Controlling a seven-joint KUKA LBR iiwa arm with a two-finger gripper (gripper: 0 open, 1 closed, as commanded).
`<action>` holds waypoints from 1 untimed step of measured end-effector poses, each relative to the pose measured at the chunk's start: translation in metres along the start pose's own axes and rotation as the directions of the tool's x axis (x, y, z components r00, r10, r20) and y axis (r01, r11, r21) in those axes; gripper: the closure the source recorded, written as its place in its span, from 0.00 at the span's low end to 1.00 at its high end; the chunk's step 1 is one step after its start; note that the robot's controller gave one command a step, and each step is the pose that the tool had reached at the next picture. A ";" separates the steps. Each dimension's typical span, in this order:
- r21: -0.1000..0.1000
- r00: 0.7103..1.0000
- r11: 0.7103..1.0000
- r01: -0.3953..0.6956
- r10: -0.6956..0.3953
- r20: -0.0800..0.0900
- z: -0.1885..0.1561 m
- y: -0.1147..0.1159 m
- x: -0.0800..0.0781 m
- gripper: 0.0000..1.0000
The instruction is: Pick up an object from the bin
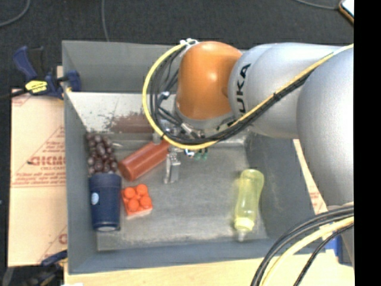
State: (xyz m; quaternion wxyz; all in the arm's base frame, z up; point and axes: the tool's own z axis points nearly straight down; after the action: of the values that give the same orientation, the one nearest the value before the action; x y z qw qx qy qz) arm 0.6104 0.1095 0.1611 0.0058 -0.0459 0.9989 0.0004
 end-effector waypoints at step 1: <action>-0.001 1.000 1.000 0.026 -0.026 -0.002 -0.029 -0.001 0.000 0.00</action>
Offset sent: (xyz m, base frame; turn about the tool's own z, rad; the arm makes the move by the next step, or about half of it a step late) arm -0.0418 0.0437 -0.0116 -0.2988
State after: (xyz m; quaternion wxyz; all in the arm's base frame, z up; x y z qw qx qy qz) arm 0.6098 0.1084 0.1897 0.0050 -0.0589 0.9983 0.0007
